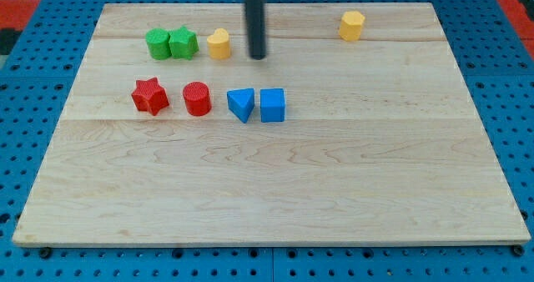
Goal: Move the yellow hexagon towards bottom then left
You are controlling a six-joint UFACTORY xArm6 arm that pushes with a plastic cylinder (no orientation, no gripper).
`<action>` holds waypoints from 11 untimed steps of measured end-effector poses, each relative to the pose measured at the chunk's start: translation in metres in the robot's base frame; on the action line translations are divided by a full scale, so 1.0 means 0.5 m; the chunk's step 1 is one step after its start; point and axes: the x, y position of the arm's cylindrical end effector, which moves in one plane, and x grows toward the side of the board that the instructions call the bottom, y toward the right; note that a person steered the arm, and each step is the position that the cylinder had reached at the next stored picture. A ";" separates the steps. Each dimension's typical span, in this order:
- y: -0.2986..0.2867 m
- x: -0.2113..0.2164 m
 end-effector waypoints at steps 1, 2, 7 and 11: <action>0.182 -0.003; 0.310 -0.029; 0.293 -0.055; 0.118 -0.025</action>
